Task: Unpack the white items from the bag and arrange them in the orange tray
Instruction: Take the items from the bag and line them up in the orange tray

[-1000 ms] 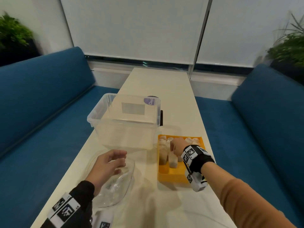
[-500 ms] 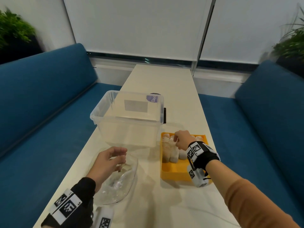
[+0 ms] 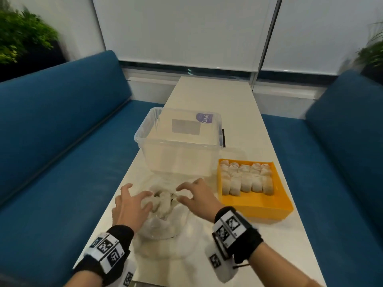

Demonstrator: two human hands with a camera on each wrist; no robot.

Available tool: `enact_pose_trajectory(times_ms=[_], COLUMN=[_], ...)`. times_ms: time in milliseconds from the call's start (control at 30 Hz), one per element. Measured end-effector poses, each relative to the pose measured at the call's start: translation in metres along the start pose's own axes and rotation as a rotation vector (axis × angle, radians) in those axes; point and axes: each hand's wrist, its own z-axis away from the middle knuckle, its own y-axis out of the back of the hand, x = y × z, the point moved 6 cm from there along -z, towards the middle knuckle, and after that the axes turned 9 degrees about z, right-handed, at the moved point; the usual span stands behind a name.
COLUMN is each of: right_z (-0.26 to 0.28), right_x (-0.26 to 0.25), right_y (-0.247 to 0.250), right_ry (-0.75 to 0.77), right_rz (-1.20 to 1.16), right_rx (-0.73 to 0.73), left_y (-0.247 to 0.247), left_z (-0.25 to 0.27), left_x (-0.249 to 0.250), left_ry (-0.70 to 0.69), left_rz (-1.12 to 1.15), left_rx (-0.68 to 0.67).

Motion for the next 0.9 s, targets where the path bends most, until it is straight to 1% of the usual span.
enact_pose_trajectory(times_ms=[67, 133, 167, 233, 300, 333, 367, 400, 433, 467, 500, 533, 567, 600, 633, 667, 700, 767, 833, 900], right_z=[-0.003, -0.005, -0.007, -0.009, -0.010, -0.009, -0.008, -0.007, -0.005, -0.002, 0.001, 0.003, 0.004, 0.006, 0.007, 0.009, 0.011, 0.014, 0.014, 0.014], right_x=[0.001, 0.004, 0.006, 0.005, 0.004, 0.004, 0.004, 0.004, 0.004, 0.003, 0.002, 0.001, 0.001, 0.001, 0.001, 0.002, 0.002, 0.001, 0.001, 0.004], right_y=[-0.028, -0.049, -0.058, -0.069, -0.067, -0.065, -0.063, -0.064, -0.066, -0.069, -0.074, -0.077, -0.079, -0.080, -0.081, -0.080, -0.078, -0.073, -0.068, -0.067], right_ry=[-0.129, -0.215, -0.238, -0.243, -0.223, -0.214, -0.214, -0.225, -0.246, -0.273, -0.298, -0.322, -0.339, -0.349, -0.355, -0.365, -0.374, -0.395, -0.419, -0.458], right_rz=[-0.040, -0.080, -0.104, -0.140, -0.183, -0.185, -0.173, -0.156, -0.140, -0.127, -0.124, -0.126, -0.135, -0.151, -0.161, -0.160, -0.159, -0.168, -0.183, -0.208], right_rx=[0.002, -0.019, -0.049, -0.091, -0.046, -0.013, 0.006, 0.004, -0.015, -0.046, -0.076, -0.093, -0.096, -0.092, -0.084, -0.072, -0.053, -0.017, 0.024, 0.080], left_y=[-0.011, -0.017, -0.017, -0.010, 0.000, 0.004, 0.004, 0.002, -0.002, -0.005, -0.004, 0.002, 0.009, 0.014, 0.016, 0.015, 0.009, -0.009, -0.025, -0.037], left_z=[0.005, 0.008, 0.009, 0.010, 0.011, 0.012, 0.013, 0.014, 0.015, 0.016, 0.016, 0.017, 0.018, 0.020, 0.020, 0.017, 0.011, -0.001, -0.007, -0.006], left_x=[-0.013, -0.016, -0.015, -0.010, -0.007, -0.008, -0.011, -0.014, -0.018, -0.020, -0.019, -0.009, 0.005, 0.019, 0.031, 0.040, 0.045, 0.049, 0.050, 0.050], left_ry=[0.122, 0.159, 0.142, 0.043, -0.062, -0.094, -0.110, -0.108, -0.094, -0.096, -0.163, -0.295, -0.464, -0.595, -0.654, -0.647, -0.594, -0.456, -0.359, -0.336], left_rz=[0.044, 0.149, 0.234, 0.406, 0.601, 0.671, 0.688, 0.637, 0.540, 0.401, 0.233, 0.094, 0.045, 0.065, 0.118, 0.160, 0.161, 0.060, -0.069, -0.171], left_rx=[-0.139, -0.222, -0.238, -0.211, -0.160, -0.159, -0.181, -0.222, -0.267, -0.285, -0.239, -0.141, -0.034, 0.016, 0.006, -0.048, -0.128, -0.256, -0.309, -0.343])
